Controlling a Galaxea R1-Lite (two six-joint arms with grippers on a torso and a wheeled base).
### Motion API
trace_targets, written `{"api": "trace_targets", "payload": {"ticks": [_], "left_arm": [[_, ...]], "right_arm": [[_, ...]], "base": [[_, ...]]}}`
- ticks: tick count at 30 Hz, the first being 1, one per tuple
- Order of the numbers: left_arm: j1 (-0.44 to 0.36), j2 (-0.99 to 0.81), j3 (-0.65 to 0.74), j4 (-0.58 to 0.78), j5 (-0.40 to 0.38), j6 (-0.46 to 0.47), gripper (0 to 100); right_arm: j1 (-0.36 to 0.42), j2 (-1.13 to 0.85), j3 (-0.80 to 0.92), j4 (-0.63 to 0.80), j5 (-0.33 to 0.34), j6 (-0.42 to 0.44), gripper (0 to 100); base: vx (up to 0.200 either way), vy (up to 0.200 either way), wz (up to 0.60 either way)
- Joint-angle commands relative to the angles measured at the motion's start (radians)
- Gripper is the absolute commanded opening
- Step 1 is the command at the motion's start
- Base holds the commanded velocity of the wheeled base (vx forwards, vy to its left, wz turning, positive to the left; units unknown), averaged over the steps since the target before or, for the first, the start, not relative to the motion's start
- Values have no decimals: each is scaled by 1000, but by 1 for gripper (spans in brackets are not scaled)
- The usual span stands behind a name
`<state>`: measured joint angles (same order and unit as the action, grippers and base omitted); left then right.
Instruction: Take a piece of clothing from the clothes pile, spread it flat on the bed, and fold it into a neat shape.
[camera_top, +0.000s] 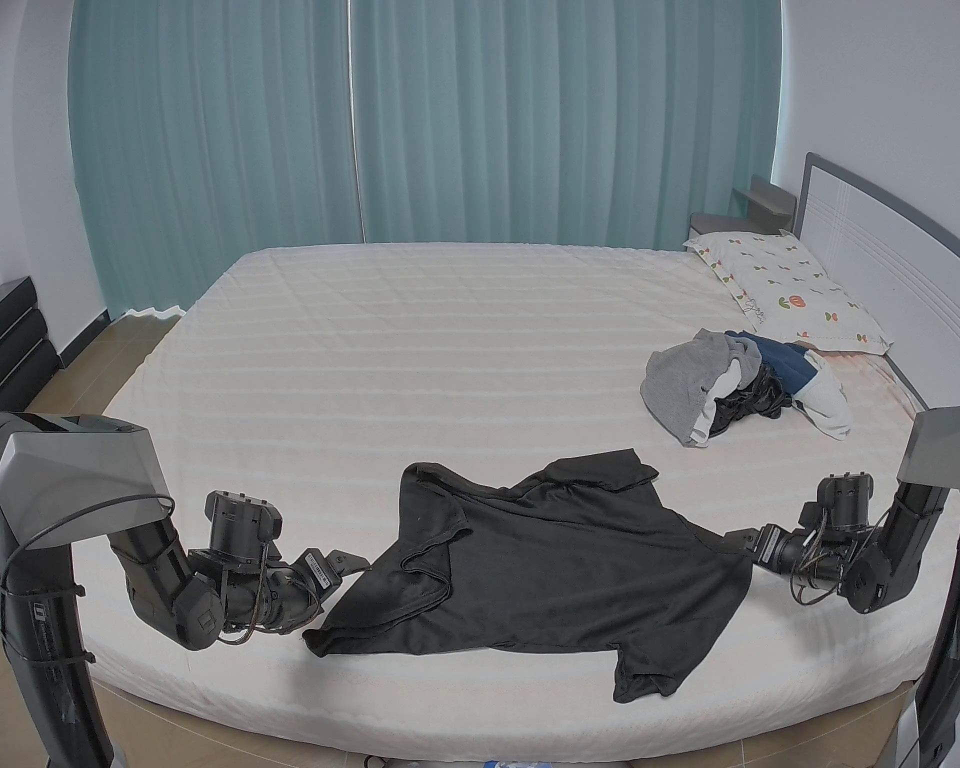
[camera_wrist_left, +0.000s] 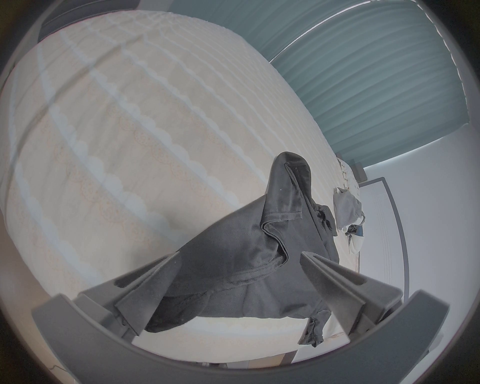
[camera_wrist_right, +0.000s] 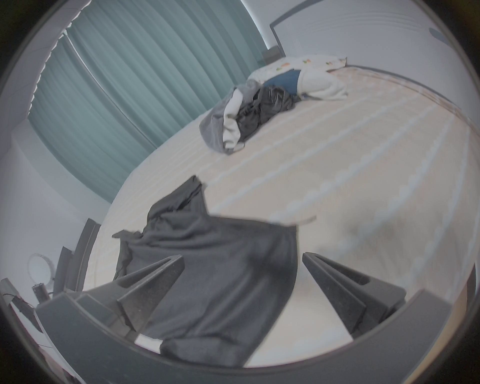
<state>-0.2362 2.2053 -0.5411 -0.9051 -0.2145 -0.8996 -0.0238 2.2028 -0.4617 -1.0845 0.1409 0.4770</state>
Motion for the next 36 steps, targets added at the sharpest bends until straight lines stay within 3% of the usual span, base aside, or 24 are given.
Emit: {"api": "trace_targets", "payload": {"ticks": [1,6,13,18,36], "left_arm": [[1,-30,39,0,-11,-39,100],[-2,-47,78,-1,-6,-55,100],[-3,-52,90,-3,-8,-53,100],[-3,-49,87,-3,-8,-47,100],[-3,-36,85,-38,15,-42,100]], "right_arm": [[88,-92,153,-11,29,60,100],[145,-38,229,-49,51,173,100],[182,55,305,-186,105,201,100],[206,106,330,-324,112,301,100],[213,138,359,-394,112,304,100]], "base": [[0,0,0],[0,0,0],[0,0,0],[-160,0,0],[-22,0,0]]}}
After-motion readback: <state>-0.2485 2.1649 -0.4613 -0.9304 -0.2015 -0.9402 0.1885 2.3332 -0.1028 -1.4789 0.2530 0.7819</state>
